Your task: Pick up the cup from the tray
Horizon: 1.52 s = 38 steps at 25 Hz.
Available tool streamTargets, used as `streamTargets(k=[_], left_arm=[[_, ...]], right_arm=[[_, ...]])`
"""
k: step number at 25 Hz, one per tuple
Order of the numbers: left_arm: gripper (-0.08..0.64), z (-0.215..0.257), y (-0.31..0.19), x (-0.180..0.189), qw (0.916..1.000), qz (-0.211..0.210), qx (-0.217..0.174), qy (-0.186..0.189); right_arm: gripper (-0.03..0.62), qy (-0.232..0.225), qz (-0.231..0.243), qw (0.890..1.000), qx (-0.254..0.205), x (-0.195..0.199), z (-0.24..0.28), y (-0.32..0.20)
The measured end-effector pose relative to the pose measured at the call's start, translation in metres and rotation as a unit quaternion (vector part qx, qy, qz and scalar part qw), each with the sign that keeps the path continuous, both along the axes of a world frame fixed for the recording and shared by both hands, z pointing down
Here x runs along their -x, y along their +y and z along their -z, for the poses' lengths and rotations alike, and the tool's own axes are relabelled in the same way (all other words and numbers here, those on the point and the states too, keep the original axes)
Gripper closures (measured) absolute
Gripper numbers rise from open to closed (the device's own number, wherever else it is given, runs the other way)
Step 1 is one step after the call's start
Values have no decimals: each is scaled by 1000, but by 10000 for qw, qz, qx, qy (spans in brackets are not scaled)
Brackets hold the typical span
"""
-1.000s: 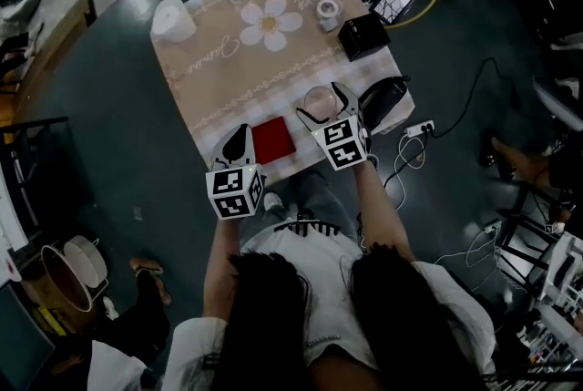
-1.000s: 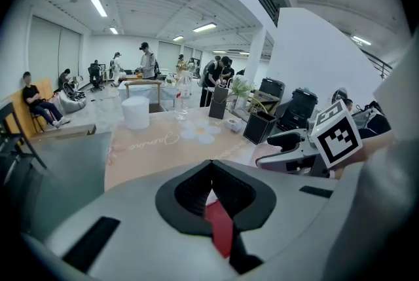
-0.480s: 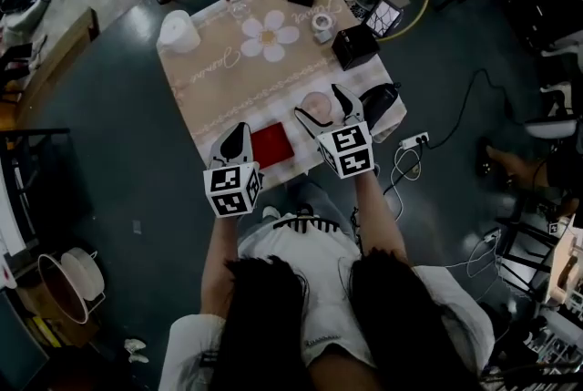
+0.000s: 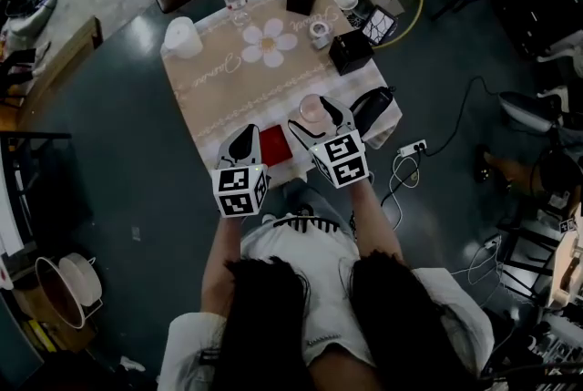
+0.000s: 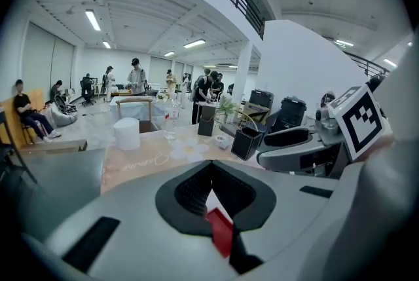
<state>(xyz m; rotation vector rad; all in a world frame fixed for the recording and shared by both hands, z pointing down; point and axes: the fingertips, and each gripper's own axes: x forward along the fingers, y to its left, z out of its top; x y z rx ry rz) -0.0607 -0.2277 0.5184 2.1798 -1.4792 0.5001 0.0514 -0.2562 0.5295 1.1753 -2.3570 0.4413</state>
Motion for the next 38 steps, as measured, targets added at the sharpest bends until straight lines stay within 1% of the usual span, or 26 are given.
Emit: streamTargets(k=[2,4,6,9,14,16,18,19,23,32,35,38], left_arm=[[553,3,1,-3,10000,-31,-44,29],[553,6,1,-6,9999,-40,-71,69],[554,7,3,-9,9999,-56,-90,105],[552,8,7,-14,9998,-119,-110,112],[552,11,10,-18,9996,-188,-171,118],[552,14,10,-18,9995,-177,-208,138],[554,16,9,-17,9995,-161,-244,150],[552,17,9,-16,9994,-153,-261,151],[552,19,9,-15,9994,-126,-289,173],[553,23,8,-15,9991,-160,-346,191],[553,23,7,-12,9991,-135,-362,185],[552,24,6,-5,9992,-96,-381,117]], right_arm=[[292,39,19,10000,-57,3,3,3],[336,27,7,9999,-98,5,6,6],[398,34,-30,9999,-151,6,9,7],[475,29,-75,9999,-140,8,10,10],[555,13,-173,9996,-229,11,15,12],[581,-113,-263,9993,-259,12,21,12],[583,-263,-343,9987,-265,13,26,12],[583,-262,-345,9987,-275,14,27,13],[584,-80,-319,9990,-292,15,25,15],[584,54,-343,9990,-266,15,24,15],[586,50,-349,9991,-246,15,23,15],[586,-72,-331,9992,-200,21,23,15]])
